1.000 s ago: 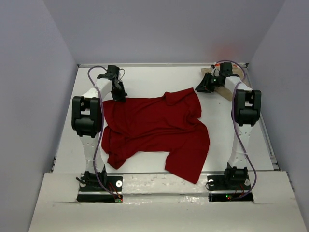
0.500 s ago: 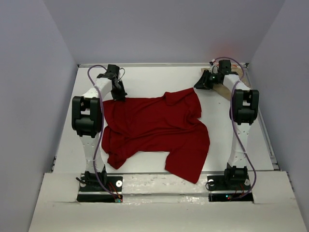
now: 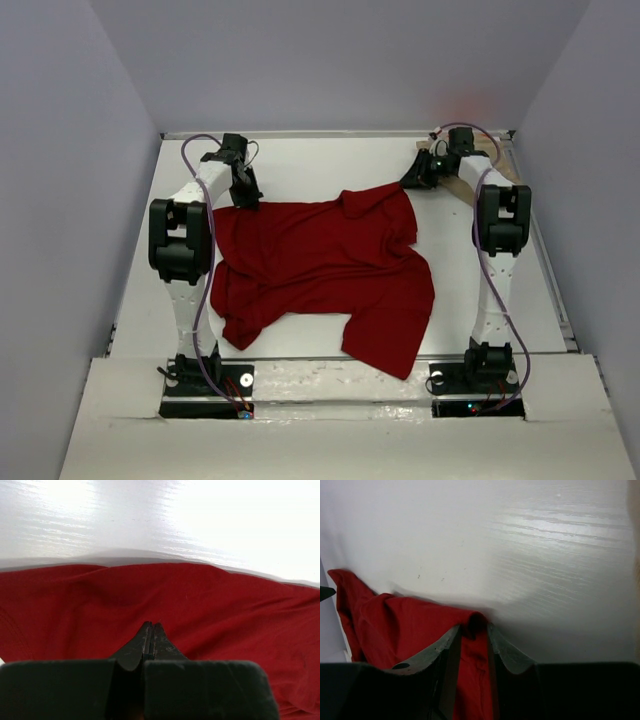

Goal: Fold and stack the t-shirts
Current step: Flatten the tshirt out

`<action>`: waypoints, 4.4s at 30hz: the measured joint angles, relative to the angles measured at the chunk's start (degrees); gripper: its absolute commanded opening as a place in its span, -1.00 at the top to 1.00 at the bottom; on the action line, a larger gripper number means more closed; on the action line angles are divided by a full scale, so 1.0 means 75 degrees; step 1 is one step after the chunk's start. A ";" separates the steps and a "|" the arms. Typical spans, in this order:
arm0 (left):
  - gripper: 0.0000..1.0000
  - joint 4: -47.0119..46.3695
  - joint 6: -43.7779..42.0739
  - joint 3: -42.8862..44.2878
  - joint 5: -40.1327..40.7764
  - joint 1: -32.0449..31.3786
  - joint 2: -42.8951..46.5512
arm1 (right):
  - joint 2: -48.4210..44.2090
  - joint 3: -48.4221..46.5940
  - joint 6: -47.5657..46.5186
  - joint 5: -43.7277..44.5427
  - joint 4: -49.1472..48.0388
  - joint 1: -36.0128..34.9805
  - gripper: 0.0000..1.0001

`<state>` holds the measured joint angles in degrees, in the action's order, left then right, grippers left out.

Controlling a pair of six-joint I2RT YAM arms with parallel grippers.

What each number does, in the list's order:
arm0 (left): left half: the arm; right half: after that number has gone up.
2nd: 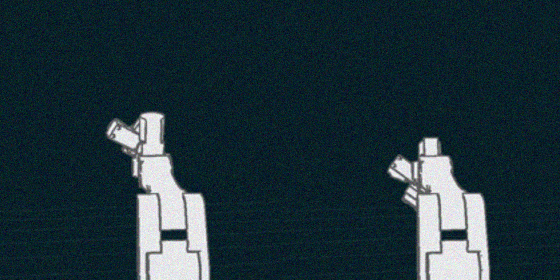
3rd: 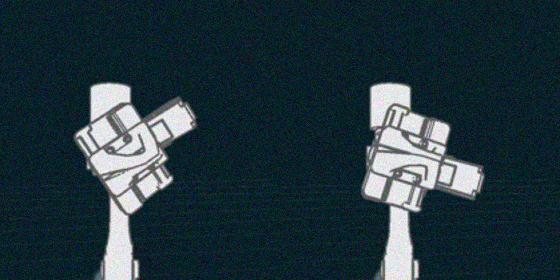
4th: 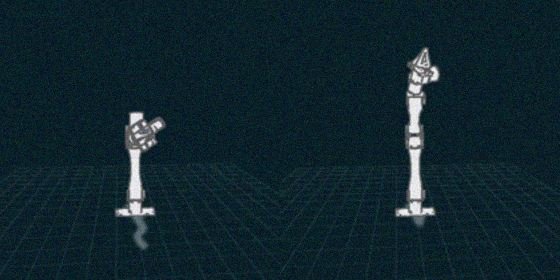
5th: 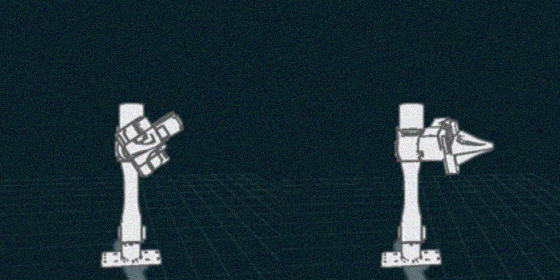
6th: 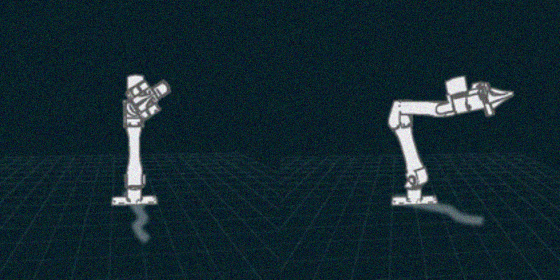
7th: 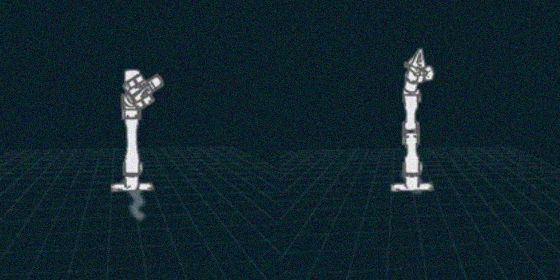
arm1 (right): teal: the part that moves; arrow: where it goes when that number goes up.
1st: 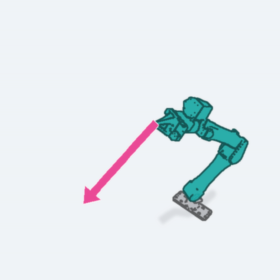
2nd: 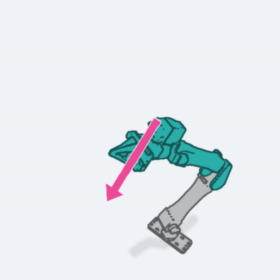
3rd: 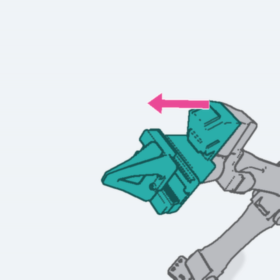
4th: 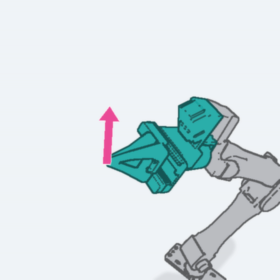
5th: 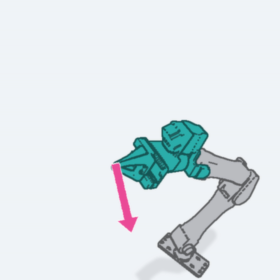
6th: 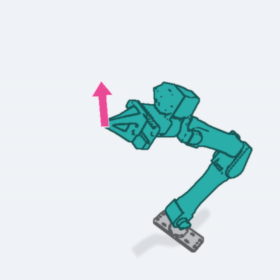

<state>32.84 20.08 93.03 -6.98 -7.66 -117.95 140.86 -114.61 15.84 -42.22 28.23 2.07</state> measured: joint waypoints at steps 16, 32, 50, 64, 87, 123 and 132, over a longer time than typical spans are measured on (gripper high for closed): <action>1.00 -0.0055 -0.0006 0.0000 0.0000 -0.0017 -0.0012 | -0.0038 -0.0207 -0.0423 0.0460 0.0527 -0.0930 0.42; 1.00 0.0154 -0.0105 0.0015 0.0918 -0.0592 -0.0312 | -0.0198 -0.0801 -0.0475 0.2206 0.0787 -0.1285 1.00; 1.00 0.0347 -0.0481 0.0644 0.0839 -0.1172 -0.0315 | 0.1169 -0.3328 -0.0542 0.4167 0.1419 -0.1262 1.00; 0.53 0.0726 -0.0973 0.3293 -0.0041 -0.1886 -0.1498 | 0.1265 -0.3363 -0.0691 0.4380 0.1530 -0.1265 -0.30; 0.61 -0.0726 -0.1122 0.4992 -0.4130 -0.2390 -0.3203 | -0.2328 0.0026 -0.0880 0.4185 0.0597 -0.1547 -0.30; 0.36 -0.1157 -0.0321 0.5473 -0.4421 -0.1719 -0.4453 | -0.2410 0.0682 -0.1084 0.4258 0.0568 -0.1536 -0.32; 0.36 -0.1448 -0.0163 0.5549 -0.4642 -0.1906 -0.4453 | -0.2532 0.0761 -0.1084 0.4258 0.0516 -0.1536 -0.32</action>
<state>21.98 18.85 134.65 -41.80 -21.96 -151.35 121.86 -108.90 7.70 -10.28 32.10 -9.45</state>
